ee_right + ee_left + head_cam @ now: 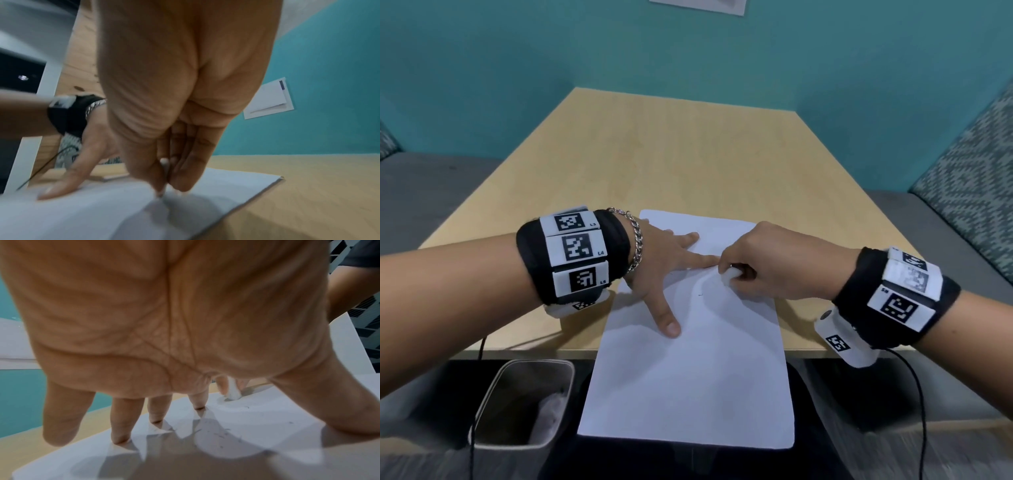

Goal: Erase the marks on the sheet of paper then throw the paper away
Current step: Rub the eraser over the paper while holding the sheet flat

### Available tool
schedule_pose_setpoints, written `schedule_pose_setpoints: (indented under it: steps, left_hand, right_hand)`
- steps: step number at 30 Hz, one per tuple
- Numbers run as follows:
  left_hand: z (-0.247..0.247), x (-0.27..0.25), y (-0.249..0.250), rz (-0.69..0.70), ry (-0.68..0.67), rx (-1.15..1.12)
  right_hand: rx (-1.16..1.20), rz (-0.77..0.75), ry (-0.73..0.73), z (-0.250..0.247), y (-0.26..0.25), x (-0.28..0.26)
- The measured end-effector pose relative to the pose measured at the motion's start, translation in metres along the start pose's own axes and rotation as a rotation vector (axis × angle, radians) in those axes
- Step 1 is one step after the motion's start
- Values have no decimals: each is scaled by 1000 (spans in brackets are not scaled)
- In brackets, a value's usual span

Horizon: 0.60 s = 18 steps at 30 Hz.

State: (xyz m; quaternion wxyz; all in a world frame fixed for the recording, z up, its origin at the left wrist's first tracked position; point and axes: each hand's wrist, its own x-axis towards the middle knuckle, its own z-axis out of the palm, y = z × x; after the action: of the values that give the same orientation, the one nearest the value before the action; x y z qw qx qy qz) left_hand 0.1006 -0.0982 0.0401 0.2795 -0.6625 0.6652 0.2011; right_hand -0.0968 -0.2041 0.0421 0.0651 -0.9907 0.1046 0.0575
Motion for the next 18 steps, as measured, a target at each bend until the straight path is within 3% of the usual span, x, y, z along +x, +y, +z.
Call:
schedule_pose_setpoints:
  steps: [5,11,14,18]
  left_hand:
    - [-1,-1,2,-8,2,19]
    - [-1,-2,3,-13,9,25]
    - [-2,-2,3,-16,5,21]
    - [-1,-2,2,-17,9,17]
  right_hand:
    - [18,-88,-91,-6,-3,-7]
    - [-23,-22,-14,-2,-4,-1]
    - [26,-71,-107,-6,-9,-11]
    - [-1,18,-4,-3,-2,-5]
